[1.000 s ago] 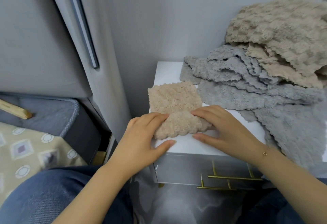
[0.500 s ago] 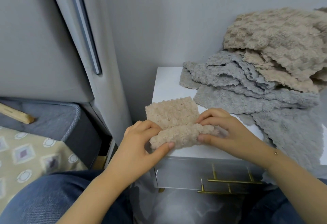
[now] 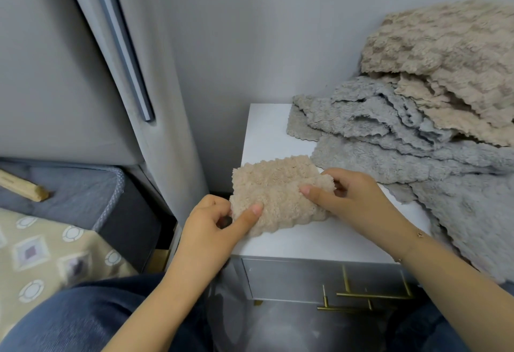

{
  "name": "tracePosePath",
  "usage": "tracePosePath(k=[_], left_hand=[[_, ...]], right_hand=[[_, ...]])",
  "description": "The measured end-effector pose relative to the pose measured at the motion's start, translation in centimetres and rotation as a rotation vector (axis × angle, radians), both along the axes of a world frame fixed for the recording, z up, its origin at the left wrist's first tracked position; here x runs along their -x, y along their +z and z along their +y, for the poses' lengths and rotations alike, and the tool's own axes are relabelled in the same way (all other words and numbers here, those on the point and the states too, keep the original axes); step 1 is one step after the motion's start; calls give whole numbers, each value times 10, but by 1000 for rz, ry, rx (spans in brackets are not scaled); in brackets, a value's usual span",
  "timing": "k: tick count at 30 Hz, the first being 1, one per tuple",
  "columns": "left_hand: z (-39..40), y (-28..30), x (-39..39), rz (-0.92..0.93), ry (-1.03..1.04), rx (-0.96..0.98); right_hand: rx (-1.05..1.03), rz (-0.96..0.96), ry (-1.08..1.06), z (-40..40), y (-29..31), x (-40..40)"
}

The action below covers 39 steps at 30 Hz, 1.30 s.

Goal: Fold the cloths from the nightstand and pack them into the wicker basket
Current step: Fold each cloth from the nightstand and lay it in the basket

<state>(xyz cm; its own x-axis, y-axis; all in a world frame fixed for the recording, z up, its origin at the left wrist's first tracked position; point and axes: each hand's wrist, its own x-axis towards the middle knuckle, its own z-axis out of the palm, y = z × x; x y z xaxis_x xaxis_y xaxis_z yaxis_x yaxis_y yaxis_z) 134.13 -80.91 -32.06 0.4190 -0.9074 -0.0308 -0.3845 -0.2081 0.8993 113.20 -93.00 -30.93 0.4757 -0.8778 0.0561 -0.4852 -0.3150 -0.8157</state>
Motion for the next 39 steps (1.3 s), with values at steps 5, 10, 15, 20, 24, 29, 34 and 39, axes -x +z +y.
tracePosePath(k=[5,10,15,20,24,29,34,39], left_hand=[[-7,-1,0,0,83,9],[-9,-3,-1,-141,113,46],[-7,1,-6,-415,-77,249],[-3,-1,-14,-466,-279,199],[-1,-2,-17,-531,-362,122],[3,7,-15,-526,-391,76],[13,16,-13,-285,-389,-5],[2,13,-13,-71,-211,-5]], right_hand=[[130,45,-81,2,0,-3],[294,-12,-7,-2,-3,-1],[716,113,239,-4,-5,4],[528,234,327,-7,-10,14],[490,240,329,-5,-11,14],[380,166,338,0,4,21],[80,72,308,5,16,26],[24,22,225,1,9,15]])
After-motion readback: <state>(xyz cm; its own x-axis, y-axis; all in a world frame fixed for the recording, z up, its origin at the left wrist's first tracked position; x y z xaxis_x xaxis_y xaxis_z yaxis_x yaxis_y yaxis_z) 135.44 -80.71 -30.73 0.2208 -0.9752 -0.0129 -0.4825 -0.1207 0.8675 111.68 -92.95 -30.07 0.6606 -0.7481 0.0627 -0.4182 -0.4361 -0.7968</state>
